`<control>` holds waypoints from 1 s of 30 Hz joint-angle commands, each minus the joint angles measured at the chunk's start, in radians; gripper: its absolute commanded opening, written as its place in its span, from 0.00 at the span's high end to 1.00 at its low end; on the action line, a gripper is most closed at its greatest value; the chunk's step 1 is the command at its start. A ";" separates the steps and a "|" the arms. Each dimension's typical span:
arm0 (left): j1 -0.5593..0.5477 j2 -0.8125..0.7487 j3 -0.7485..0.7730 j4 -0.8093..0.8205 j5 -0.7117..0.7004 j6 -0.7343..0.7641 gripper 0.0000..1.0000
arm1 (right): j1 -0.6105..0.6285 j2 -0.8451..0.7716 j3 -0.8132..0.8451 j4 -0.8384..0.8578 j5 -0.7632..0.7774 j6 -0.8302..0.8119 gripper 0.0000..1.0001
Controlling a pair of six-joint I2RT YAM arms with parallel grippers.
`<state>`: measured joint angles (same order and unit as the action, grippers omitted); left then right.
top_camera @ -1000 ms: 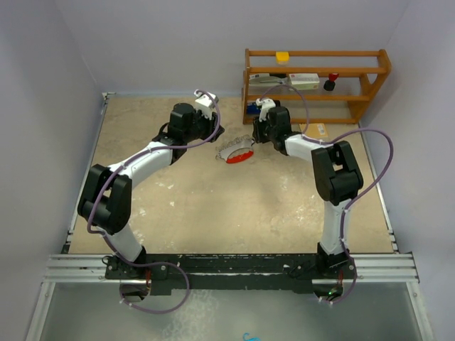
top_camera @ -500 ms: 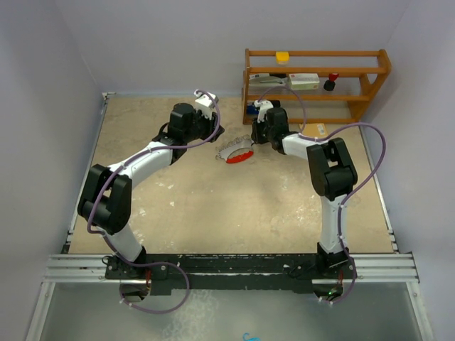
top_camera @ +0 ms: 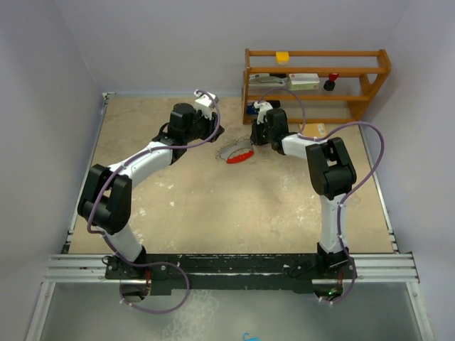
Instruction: Remove the keys from the keyring
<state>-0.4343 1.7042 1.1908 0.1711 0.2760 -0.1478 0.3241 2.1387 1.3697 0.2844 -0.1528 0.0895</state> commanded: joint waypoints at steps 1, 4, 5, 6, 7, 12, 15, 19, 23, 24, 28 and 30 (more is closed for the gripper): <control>-0.004 0.000 0.023 0.037 0.001 -0.021 0.69 | -0.004 -0.010 0.009 0.015 -0.021 0.013 0.73; -0.004 0.000 0.023 0.039 0.001 -0.024 0.69 | -0.005 -0.011 -0.001 0.019 -0.025 0.013 0.78; -0.004 -0.001 0.024 0.039 0.002 -0.024 0.69 | -0.005 -0.010 -0.002 0.018 -0.028 0.013 0.81; -0.004 -0.003 0.023 0.039 0.002 -0.024 0.69 | -0.004 -0.008 -0.001 0.017 -0.033 0.013 0.82; -0.004 -0.003 0.023 0.039 0.002 -0.024 0.69 | -0.005 -0.006 -0.001 0.015 -0.038 0.015 0.82; -0.003 -0.006 0.022 0.039 -0.001 -0.024 0.69 | -0.005 -0.010 -0.006 0.011 -0.061 0.019 0.90; -0.004 -0.009 0.022 0.042 -0.001 -0.025 0.69 | -0.005 -0.016 -0.008 0.002 -0.069 0.018 1.00; -0.004 -0.008 0.024 0.045 0.000 -0.027 0.69 | -0.004 -0.051 -0.020 -0.008 -0.098 0.007 1.00; -0.004 -0.005 0.024 0.045 0.005 -0.025 0.69 | -0.004 -0.127 -0.028 -0.019 -0.116 0.000 1.00; -0.003 -0.004 0.024 0.046 0.005 -0.026 0.69 | -0.004 -0.149 -0.032 -0.020 -0.121 0.003 1.00; -0.004 0.000 0.037 0.037 0.013 -0.017 0.69 | -0.003 -0.242 -0.050 -0.022 -0.158 0.027 1.00; -0.004 0.001 0.047 0.028 0.011 -0.014 0.70 | -0.002 -0.285 -0.063 -0.019 -0.181 0.047 1.00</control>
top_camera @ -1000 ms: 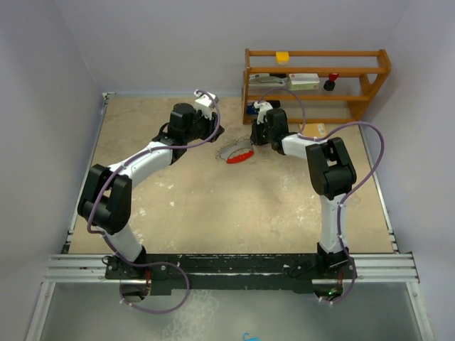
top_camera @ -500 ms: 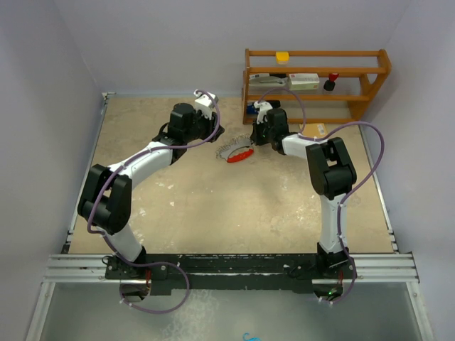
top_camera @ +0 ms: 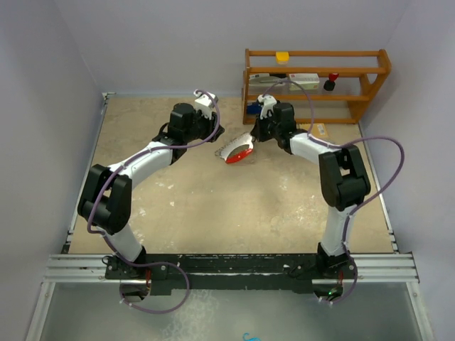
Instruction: Remove the keys from the keyring
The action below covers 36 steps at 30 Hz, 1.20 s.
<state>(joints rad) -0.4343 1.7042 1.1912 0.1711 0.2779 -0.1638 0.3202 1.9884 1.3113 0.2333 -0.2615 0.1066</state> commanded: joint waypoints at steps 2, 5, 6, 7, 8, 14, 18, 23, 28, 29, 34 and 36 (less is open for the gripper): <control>-0.003 0.003 0.054 0.027 0.012 0.003 0.71 | 0.002 -0.181 -0.019 0.040 -0.096 0.050 1.00; -0.004 0.002 0.063 0.029 0.034 -0.006 0.72 | 0.004 -0.230 -0.034 0.048 -0.119 0.080 1.00; -0.004 0.001 0.064 0.035 0.043 -0.011 0.73 | 0.007 -0.246 -0.038 0.050 -0.125 0.090 1.00; -0.004 0.000 0.063 0.042 0.056 -0.019 0.73 | 0.010 -0.261 -0.043 0.054 -0.130 0.097 1.00; -0.004 -0.002 0.063 0.048 0.063 -0.026 0.74 | 0.015 -0.278 -0.046 0.058 -0.129 0.102 1.00; -0.003 -0.027 0.057 0.091 0.106 -0.062 0.69 | 0.071 -0.354 -0.052 0.056 -0.050 0.097 1.00; -0.004 -0.064 0.021 0.167 0.126 -0.092 0.66 | 0.123 -0.383 -0.050 0.046 0.027 0.073 1.00; -0.017 -0.118 -0.099 0.341 0.122 -0.120 0.64 | 0.168 -0.399 -0.041 0.039 0.084 0.050 1.00; -0.027 -0.142 -0.134 0.341 0.119 -0.090 0.64 | 0.185 -0.412 -0.037 0.040 0.096 0.040 1.00; -0.029 -0.146 -0.137 0.340 0.121 -0.088 0.63 | 0.186 -0.415 -0.035 0.040 0.096 0.039 1.00; -0.039 -0.149 -0.145 0.363 0.139 -0.088 0.59 | 0.189 -0.433 -0.039 0.045 0.100 0.037 1.00; -0.045 -0.141 -0.143 0.372 0.139 -0.091 0.59 | 0.190 -0.439 -0.042 0.048 0.106 0.036 1.00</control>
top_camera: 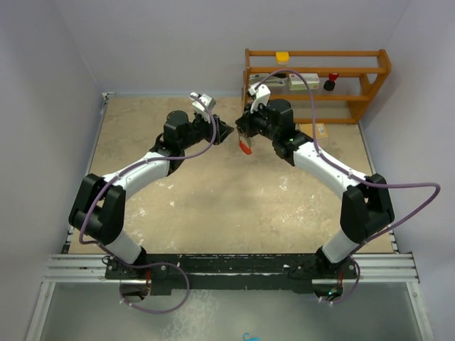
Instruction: Remove the keys from the keyring
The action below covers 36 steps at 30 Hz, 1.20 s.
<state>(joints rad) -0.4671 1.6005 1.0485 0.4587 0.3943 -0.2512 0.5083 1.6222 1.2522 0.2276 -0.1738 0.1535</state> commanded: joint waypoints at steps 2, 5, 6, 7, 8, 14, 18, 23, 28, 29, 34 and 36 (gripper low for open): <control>-0.014 -0.026 0.003 0.096 0.029 -0.016 0.59 | 0.002 -0.075 0.016 0.054 0.023 -0.013 1.00; -0.017 -0.009 0.008 0.112 0.046 -0.034 0.59 | 0.004 -0.078 0.015 0.055 0.026 -0.016 1.00; -0.018 -0.005 0.008 0.117 0.050 -0.039 0.59 | 0.004 -0.079 0.015 0.056 0.028 -0.016 1.00; -0.020 -0.003 0.009 0.120 0.052 -0.042 0.59 | 0.004 -0.079 0.014 0.056 0.028 -0.015 1.00; -0.022 -0.002 0.008 0.123 0.052 -0.044 0.59 | 0.004 -0.079 0.014 0.057 0.029 -0.015 1.00; -0.031 0.000 0.006 0.145 0.051 -0.055 0.59 | 0.010 -0.084 0.009 0.067 0.033 -0.011 1.00; -0.040 0.023 0.003 0.172 0.048 -0.070 0.59 | 0.013 -0.084 0.009 0.067 0.038 -0.011 1.00; -0.058 0.055 0.002 0.206 0.044 -0.089 0.59 | 0.020 -0.087 0.007 0.065 0.052 -0.017 1.00; -0.075 0.069 0.001 0.180 -0.004 -0.056 0.60 | 0.025 -0.092 0.005 0.068 0.062 -0.022 1.00; -0.077 0.070 0.001 0.174 -0.014 -0.049 0.61 | 0.026 -0.094 0.004 0.068 0.064 -0.022 1.00; -0.079 0.069 -0.009 0.167 -0.065 -0.035 0.67 | 0.032 -0.105 0.000 0.069 0.070 -0.030 1.00; -0.079 0.071 -0.011 0.168 -0.079 -0.036 0.68 | 0.033 -0.109 -0.002 0.069 0.074 -0.031 1.00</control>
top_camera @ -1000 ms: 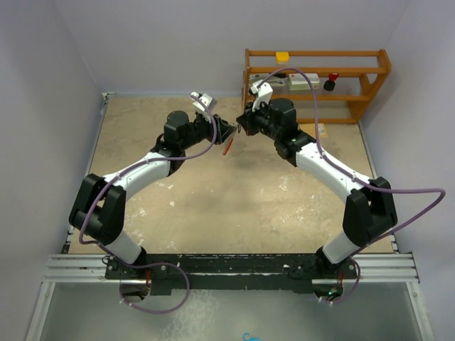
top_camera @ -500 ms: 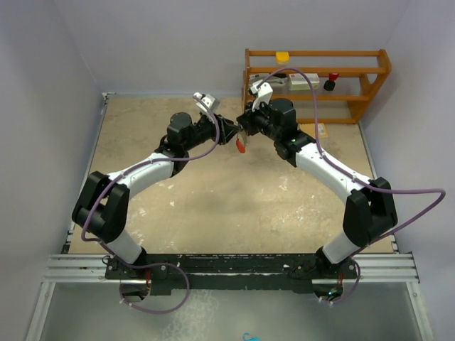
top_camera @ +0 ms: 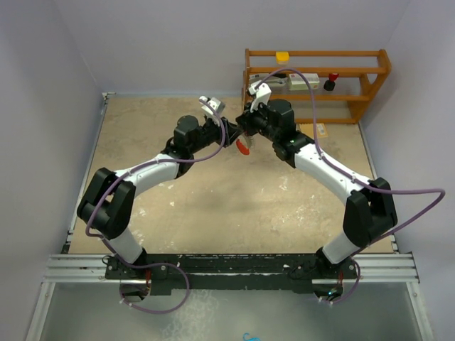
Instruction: Remove the keys from the keyring
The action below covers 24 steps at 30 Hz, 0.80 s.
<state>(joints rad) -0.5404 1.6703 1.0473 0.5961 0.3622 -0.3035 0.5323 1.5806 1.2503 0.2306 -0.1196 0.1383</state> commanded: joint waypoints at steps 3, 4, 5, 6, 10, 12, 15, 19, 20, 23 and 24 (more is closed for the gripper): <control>-0.006 0.004 -0.016 0.041 -0.063 0.012 0.68 | 0.011 -0.075 -0.002 0.067 0.023 -0.018 1.00; -0.007 0.004 -0.017 0.042 -0.067 0.012 0.68 | 0.012 -0.078 -0.003 0.068 0.024 -0.018 1.00; -0.006 0.006 -0.018 0.042 -0.071 0.012 0.68 | 0.013 -0.080 -0.003 0.068 0.024 -0.020 1.00; -0.006 0.006 -0.017 0.041 -0.074 0.012 0.68 | 0.014 -0.081 -0.004 0.069 0.027 -0.019 1.00; -0.006 0.005 -0.018 0.026 -0.089 0.024 0.71 | 0.015 -0.088 -0.005 0.070 0.031 -0.024 1.00; -0.007 0.004 -0.019 0.020 -0.096 0.029 0.74 | 0.015 -0.089 -0.005 0.070 0.032 -0.023 1.00; -0.007 0.005 -0.020 0.015 -0.109 0.033 0.76 | 0.018 -0.091 -0.005 0.070 0.031 -0.023 1.00; -0.007 0.005 -0.022 0.022 -0.136 0.033 0.77 | 0.020 -0.099 -0.006 0.069 0.030 -0.024 1.00; -0.007 0.003 -0.022 0.024 -0.142 0.033 0.77 | 0.021 -0.101 -0.007 0.069 0.029 -0.024 1.00; -0.007 0.000 -0.022 0.036 -0.146 0.033 0.79 | 0.023 -0.105 -0.010 0.070 0.029 -0.023 1.00; -0.007 0.000 -0.021 0.039 -0.147 0.033 0.80 | 0.023 -0.106 -0.011 0.070 0.029 -0.023 1.00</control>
<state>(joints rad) -0.5446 1.6737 1.0317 0.5865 0.2440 -0.2913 0.5449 1.5360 1.2346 0.2329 -0.0948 0.1238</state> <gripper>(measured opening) 0.220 0.008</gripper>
